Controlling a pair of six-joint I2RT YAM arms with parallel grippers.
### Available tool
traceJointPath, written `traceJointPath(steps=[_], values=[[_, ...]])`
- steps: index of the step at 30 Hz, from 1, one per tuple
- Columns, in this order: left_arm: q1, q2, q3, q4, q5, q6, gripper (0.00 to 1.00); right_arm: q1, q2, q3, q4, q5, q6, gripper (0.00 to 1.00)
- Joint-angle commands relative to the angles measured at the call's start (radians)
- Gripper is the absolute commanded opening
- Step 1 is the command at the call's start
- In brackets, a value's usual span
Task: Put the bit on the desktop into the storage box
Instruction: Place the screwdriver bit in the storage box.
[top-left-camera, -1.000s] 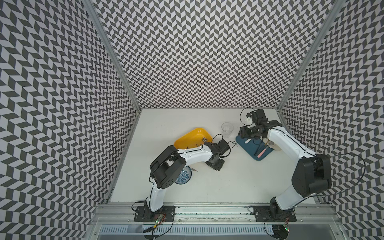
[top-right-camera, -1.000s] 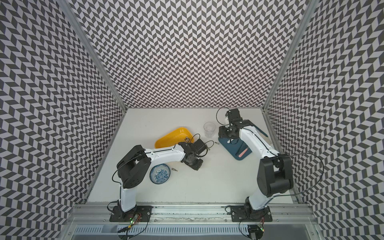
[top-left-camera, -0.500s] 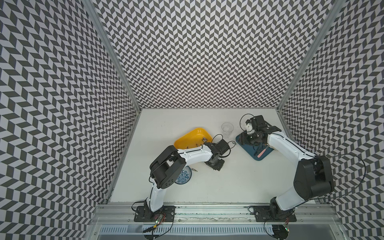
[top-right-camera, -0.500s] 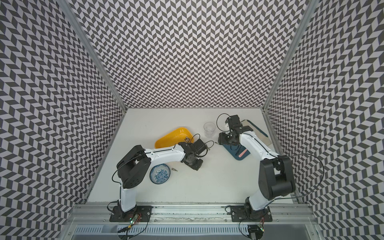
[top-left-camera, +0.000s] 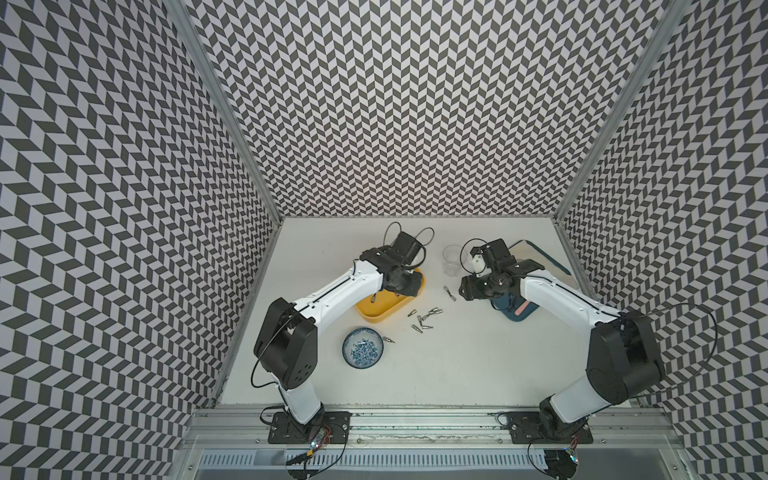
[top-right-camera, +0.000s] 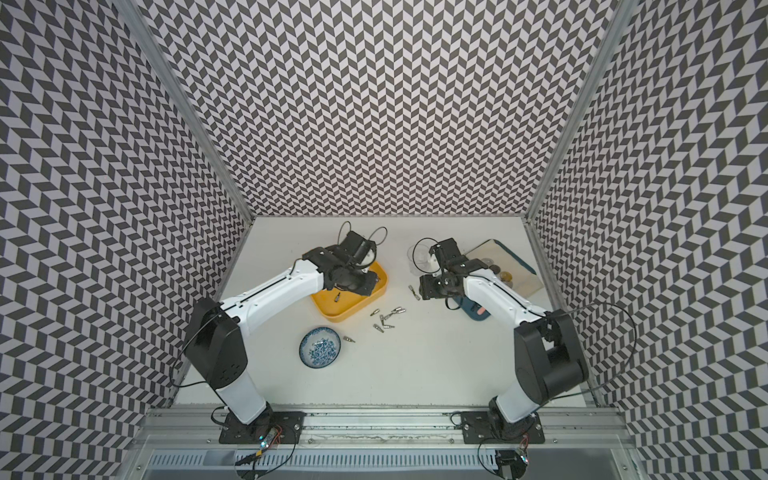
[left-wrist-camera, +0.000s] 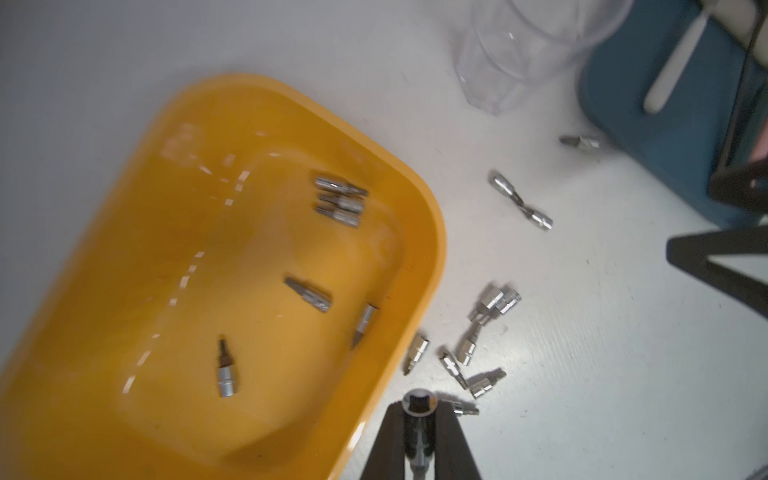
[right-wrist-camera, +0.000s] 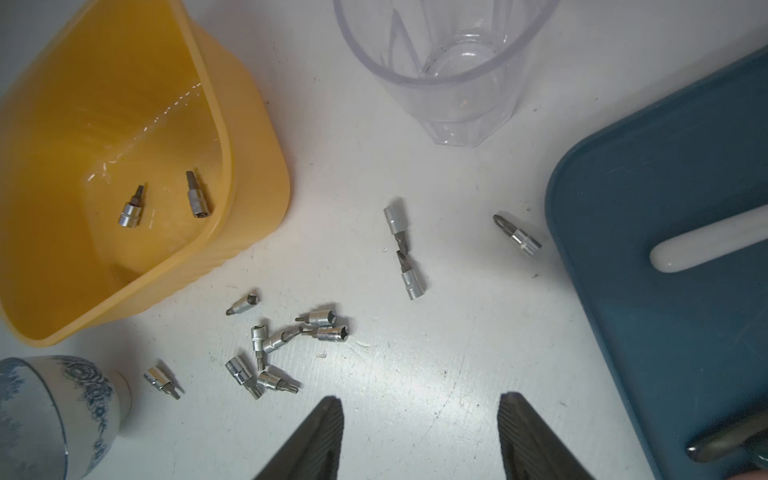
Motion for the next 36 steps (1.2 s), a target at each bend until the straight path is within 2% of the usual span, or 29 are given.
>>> traceJointPath(steps=[1, 10, 21, 36], values=[[0.057, 0.002, 0.007, -0.047, -0.025, 0.037, 0.0, 0.033, 0.034, 0.009, 0.061, 0.03, -0.008, 0.64], [0.191, 0.123, 0.044, -0.042, 0.003, 0.056, 0.0, 0.117, 0.183, 0.089, 0.045, 0.12, -0.055, 0.62], [0.195, 0.244, 0.061, -0.002, 0.001, 0.075, 0.0, 0.138, 0.26, 0.131, 0.04, 0.146, -0.068, 0.61], [0.194, 0.285, 0.036, 0.009, -0.002, 0.078, 0.0, 0.138, 0.361, 0.221, 0.001, 0.183, -0.086, 0.53]])
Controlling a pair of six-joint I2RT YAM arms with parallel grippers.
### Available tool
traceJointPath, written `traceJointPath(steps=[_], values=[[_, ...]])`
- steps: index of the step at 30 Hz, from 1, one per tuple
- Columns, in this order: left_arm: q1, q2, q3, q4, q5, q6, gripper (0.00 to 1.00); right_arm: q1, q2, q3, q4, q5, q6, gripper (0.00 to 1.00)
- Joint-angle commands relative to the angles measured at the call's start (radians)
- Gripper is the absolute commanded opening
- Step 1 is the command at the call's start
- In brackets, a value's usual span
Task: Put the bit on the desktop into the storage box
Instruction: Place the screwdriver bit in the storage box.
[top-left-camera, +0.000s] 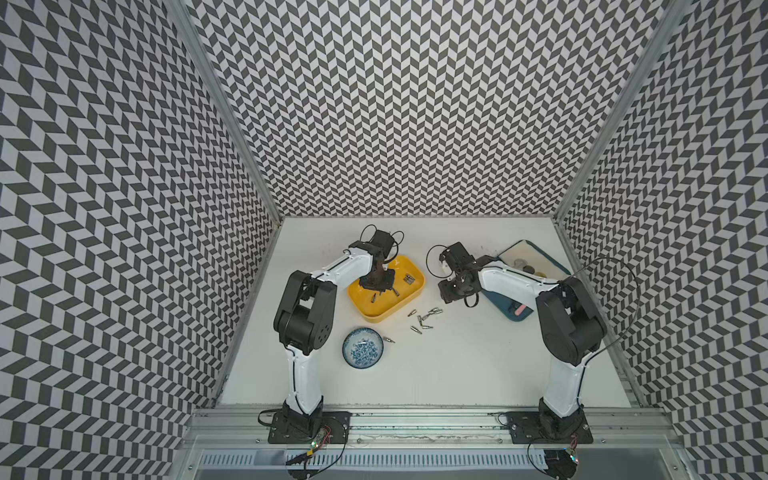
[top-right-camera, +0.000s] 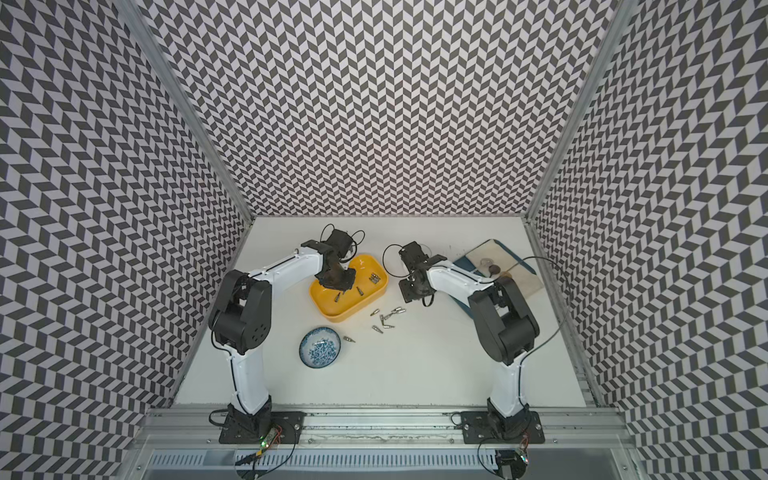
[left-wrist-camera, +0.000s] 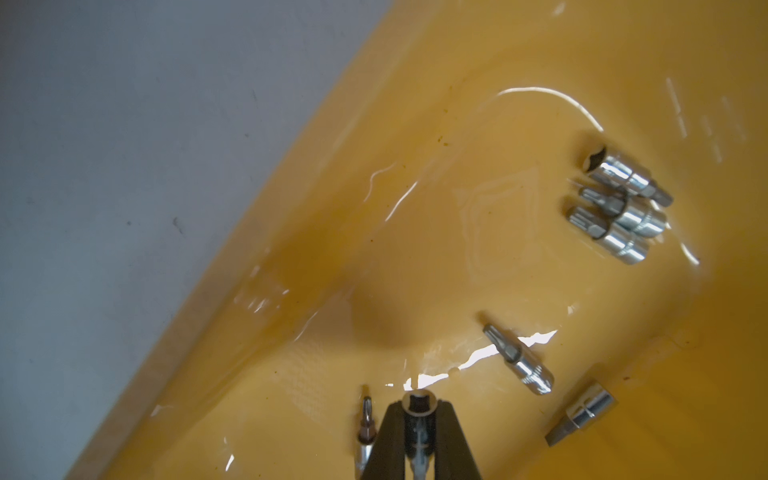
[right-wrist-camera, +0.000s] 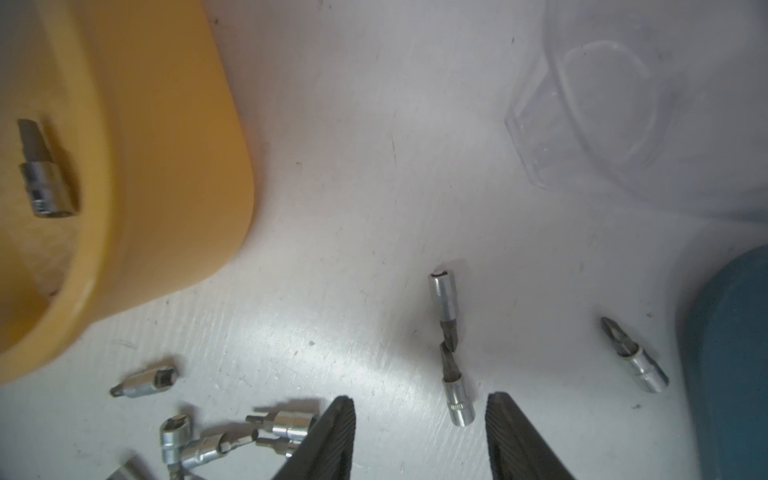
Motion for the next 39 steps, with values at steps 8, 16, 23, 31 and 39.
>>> traceJointPath(steps=[8, 16, 23, 31, 39], values=[[-0.002, 0.009, -0.016, 0.029, 0.009, 0.007, 0.14, 0.004, 0.039, 0.009, -0.01, 0.011, -0.005, 0.49], [-0.002, -0.011, -0.012, 0.028, 0.011, 0.006, 0.33, 0.003, 0.046, -0.006, -0.012, 0.014, -0.004, 0.46], [-0.003, -0.053, -0.003, 0.026, 0.014, -0.001, 0.38, 0.001, 0.047, -0.022, -0.008, 0.013, -0.002, 0.43], [-0.006, -0.15, -0.012, 0.026, 0.036, -0.024, 0.38, 0.0, 0.052, -0.031, -0.008, 0.004, 0.002, 0.33], [-0.051, -0.276, -0.047, -0.032, 0.006, -0.072, 0.39, -0.001, 0.052, -0.035, -0.016, -0.005, 0.004, 0.13]])
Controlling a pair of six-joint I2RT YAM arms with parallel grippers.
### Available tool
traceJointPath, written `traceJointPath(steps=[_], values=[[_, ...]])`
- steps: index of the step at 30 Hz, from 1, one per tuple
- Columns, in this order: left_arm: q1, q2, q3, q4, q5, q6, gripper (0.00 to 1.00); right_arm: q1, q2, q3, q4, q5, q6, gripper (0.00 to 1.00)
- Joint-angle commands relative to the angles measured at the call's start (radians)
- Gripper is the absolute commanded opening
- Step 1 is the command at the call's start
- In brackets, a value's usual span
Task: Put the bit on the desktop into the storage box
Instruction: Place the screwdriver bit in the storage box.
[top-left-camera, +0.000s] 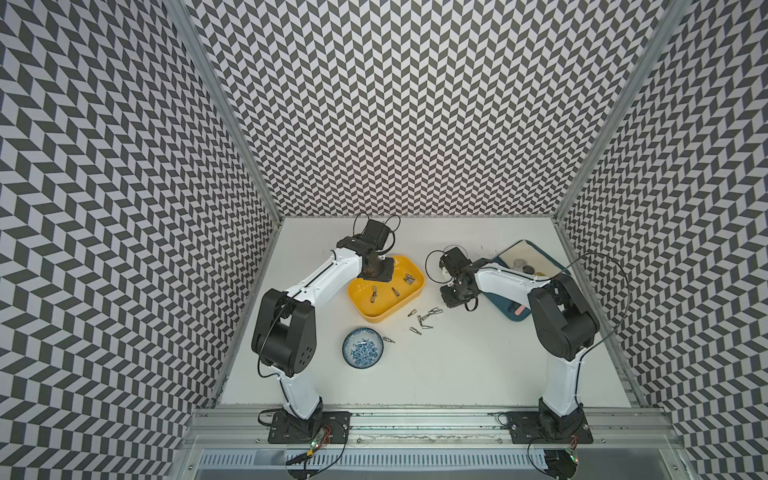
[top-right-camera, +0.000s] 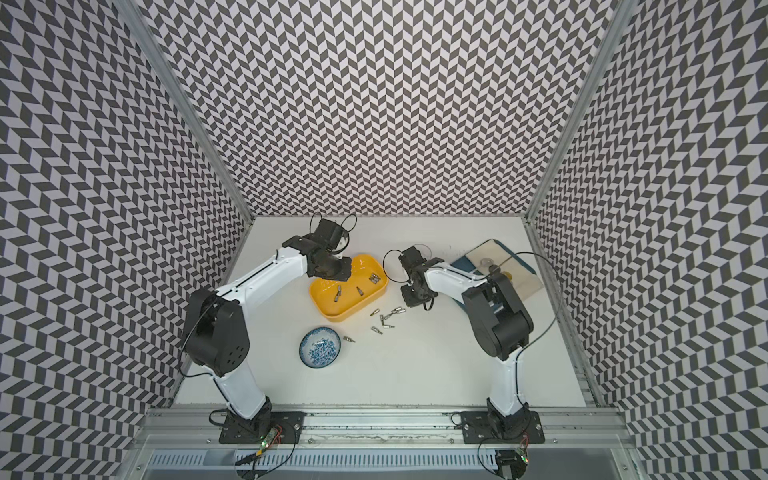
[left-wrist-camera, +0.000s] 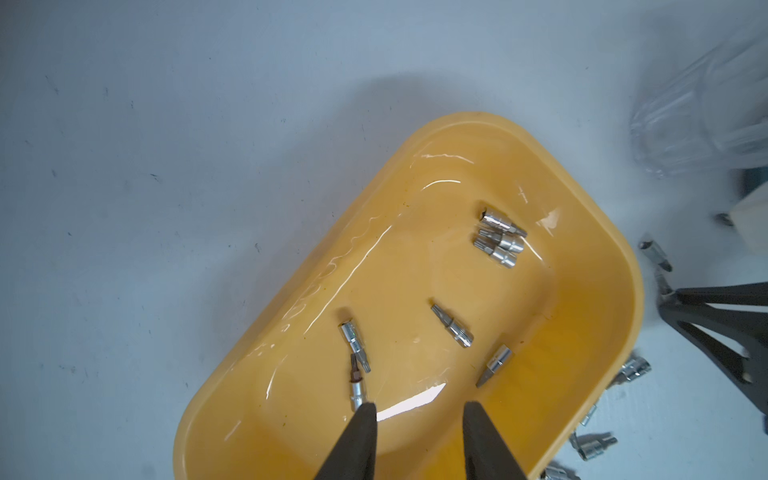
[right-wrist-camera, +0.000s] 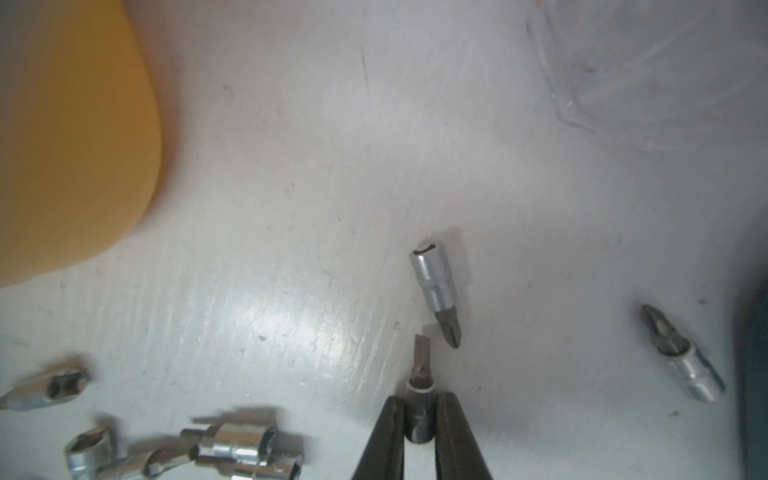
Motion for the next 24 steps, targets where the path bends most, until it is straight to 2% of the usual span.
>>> traceJointPath(steps=[1, 7, 14, 19, 24], values=[[-0.041, -0.06, -0.024, -0.045, -0.018, -0.033, 0.39, 0.0, 0.007, -0.015, -0.002, -0.006, 0.009, 0.11], [-0.133, -0.148, -0.083, -0.049, -0.033, -0.106, 0.39, 0.0, -0.077, 0.007, -0.038, -0.022, 0.025, 0.03], [-0.167, -0.262, -0.241, 0.0, -0.013, -0.194, 0.39, 0.019, -0.145, 0.177, -0.127, -0.111, 0.036, 0.01], [-0.215, -0.324, -0.295, 0.001, -0.014, -0.241, 0.39, 0.054, -0.076, 0.327, -0.157, -0.148, 0.028, 0.01], [-0.267, -0.383, -0.361, 0.008, -0.012, -0.302, 0.39, 0.104, 0.065, 0.538, -0.216, -0.167, 0.009, 0.01]])
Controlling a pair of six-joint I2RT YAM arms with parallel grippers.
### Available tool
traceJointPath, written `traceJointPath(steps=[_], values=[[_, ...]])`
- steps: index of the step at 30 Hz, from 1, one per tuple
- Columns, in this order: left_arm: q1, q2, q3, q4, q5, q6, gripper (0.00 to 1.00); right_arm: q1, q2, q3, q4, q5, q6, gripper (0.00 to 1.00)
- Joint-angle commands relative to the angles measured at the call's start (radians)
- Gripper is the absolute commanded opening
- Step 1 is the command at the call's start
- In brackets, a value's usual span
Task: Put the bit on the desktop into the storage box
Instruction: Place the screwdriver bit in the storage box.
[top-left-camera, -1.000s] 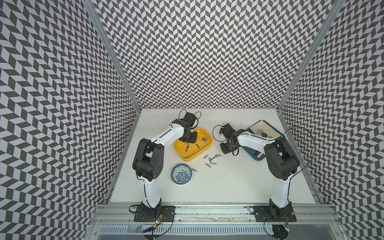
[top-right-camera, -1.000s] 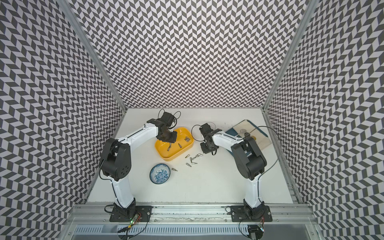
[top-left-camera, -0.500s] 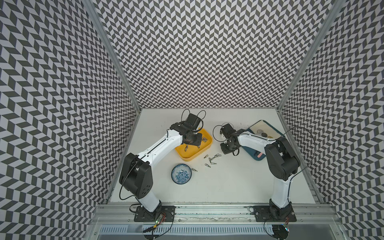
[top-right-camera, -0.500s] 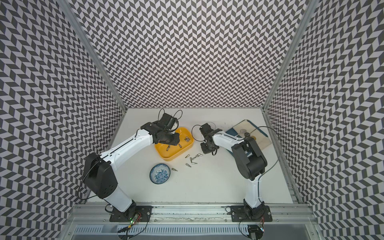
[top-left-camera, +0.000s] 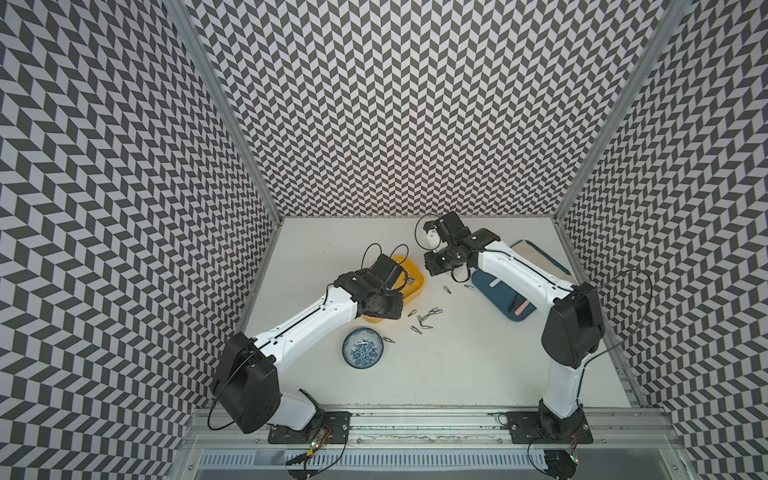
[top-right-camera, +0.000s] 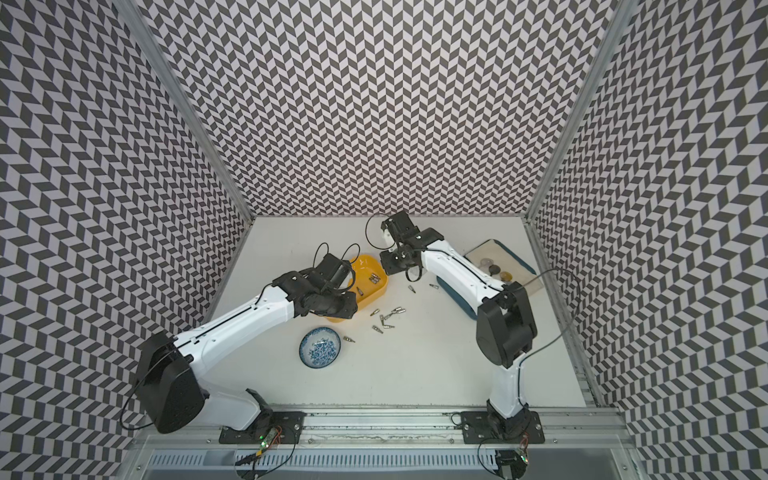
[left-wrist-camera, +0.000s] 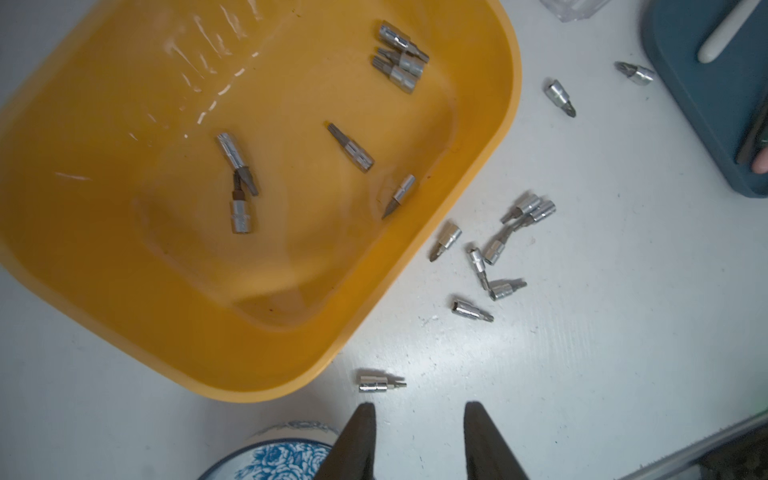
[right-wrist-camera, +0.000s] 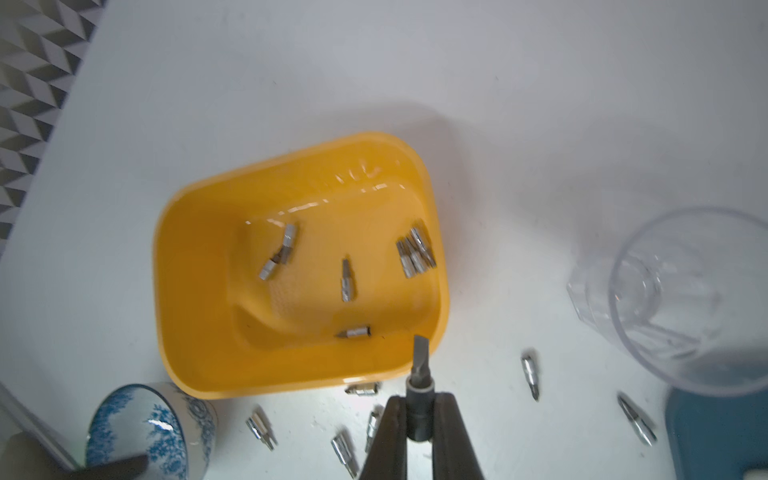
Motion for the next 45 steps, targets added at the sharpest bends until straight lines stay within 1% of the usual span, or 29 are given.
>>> traceJointPath(steps=[1, 5, 11, 18, 25, 27, 29, 33, 40, 45], values=[[-0.027, -0.051, -0.039, 0.02, 0.001, -0.064, 0.39, 0.039, 0.102, 0.102, -0.047, -0.034, -0.015, 0.01], [-0.034, -0.082, -0.08, 0.015, -0.004, -0.085, 0.39, 0.058, 0.2, 0.182, -0.055, -0.06, -0.016, 0.01], [-0.034, -0.107, -0.07, -0.023, -0.038, -0.078, 0.39, 0.078, 0.307, 0.207, -0.056, -0.039, -0.031, 0.01], [-0.042, -0.094, -0.078, -0.025, -0.008, -0.073, 0.39, 0.085, 0.38, 0.222, -0.051, -0.015, -0.041, 0.01], [-0.1, -0.06, -0.082, -0.008, -0.009, -0.092, 0.39, 0.091, 0.428, 0.264, -0.063, 0.012, -0.048, 0.01], [-0.118, -0.047, -0.08, -0.002, -0.011, -0.099, 0.39, 0.095, 0.435, 0.275, -0.071, 0.026, -0.051, 0.03], [-0.132, -0.037, -0.078, 0.005, -0.011, -0.108, 0.39, 0.1, 0.438, 0.278, -0.071, 0.042, -0.053, 0.08], [-0.148, -0.025, -0.076, 0.011, -0.014, -0.117, 0.39, 0.103, 0.449, 0.293, -0.074, 0.048, -0.054, 0.14], [-0.16, -0.027, -0.091, 0.01, -0.022, -0.128, 0.39, 0.105, 0.479, 0.326, -0.094, 0.06, -0.062, 0.15], [-0.17, -0.012, -0.105, 0.024, -0.023, -0.139, 0.39, 0.105, 0.478, 0.326, -0.097, 0.065, -0.061, 0.24]])
